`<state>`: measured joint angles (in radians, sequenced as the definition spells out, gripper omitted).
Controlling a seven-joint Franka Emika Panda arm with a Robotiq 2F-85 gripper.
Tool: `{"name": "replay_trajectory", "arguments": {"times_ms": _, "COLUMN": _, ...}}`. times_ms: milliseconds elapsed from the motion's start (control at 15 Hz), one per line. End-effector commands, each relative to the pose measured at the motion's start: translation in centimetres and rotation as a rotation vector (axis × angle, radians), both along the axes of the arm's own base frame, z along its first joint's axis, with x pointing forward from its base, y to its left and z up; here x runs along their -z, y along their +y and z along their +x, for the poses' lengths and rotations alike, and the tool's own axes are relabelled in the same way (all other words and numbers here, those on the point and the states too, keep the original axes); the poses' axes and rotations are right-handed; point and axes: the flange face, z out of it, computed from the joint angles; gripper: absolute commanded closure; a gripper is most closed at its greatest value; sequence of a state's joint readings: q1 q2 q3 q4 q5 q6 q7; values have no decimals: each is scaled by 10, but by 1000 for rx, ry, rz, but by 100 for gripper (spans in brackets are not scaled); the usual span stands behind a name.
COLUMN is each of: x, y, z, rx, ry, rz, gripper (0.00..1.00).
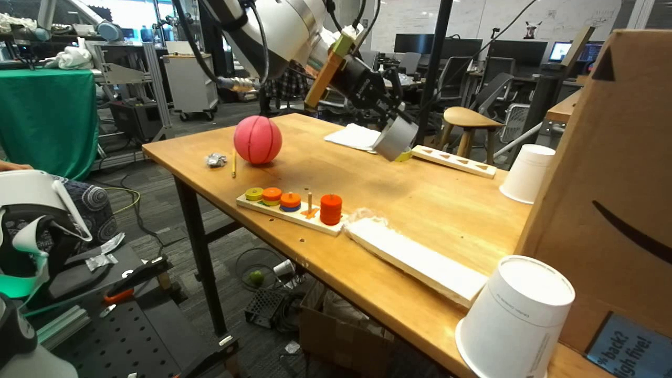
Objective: Move the gray tape and the basketball to the right, respectively
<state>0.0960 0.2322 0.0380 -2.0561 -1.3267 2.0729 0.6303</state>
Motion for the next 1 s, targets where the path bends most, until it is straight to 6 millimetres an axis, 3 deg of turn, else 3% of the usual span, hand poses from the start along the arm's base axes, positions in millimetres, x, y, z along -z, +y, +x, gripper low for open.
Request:
{"name": "replay_trajectory", "arguments": {"times_ms": 0, "x": 14, "y": -46, "z": 31, "rx": 111, "ry": -80, "rz": -147, "gripper": 94}}
{"name": "replay_trajectory", "arguments": {"times_ms": 267, "x": 32, "y": -101, "z": 30, "rx": 293, "ry": -104, "rz": -274, "gripper": 94}}
{"name": "replay_trajectory", "arguments": {"times_ms": 400, "x": 34, "y": -118, "z": 25, "rx": 390, "ry": -92, "rz": -293, "gripper": 93}}
{"name": "replay_trajectory", "arguments": {"times_ms": 933, "x": 34, "y": -141, "z": 12, "rx": 541, "ry": -16, "rz": -141, "gripper": 93}}
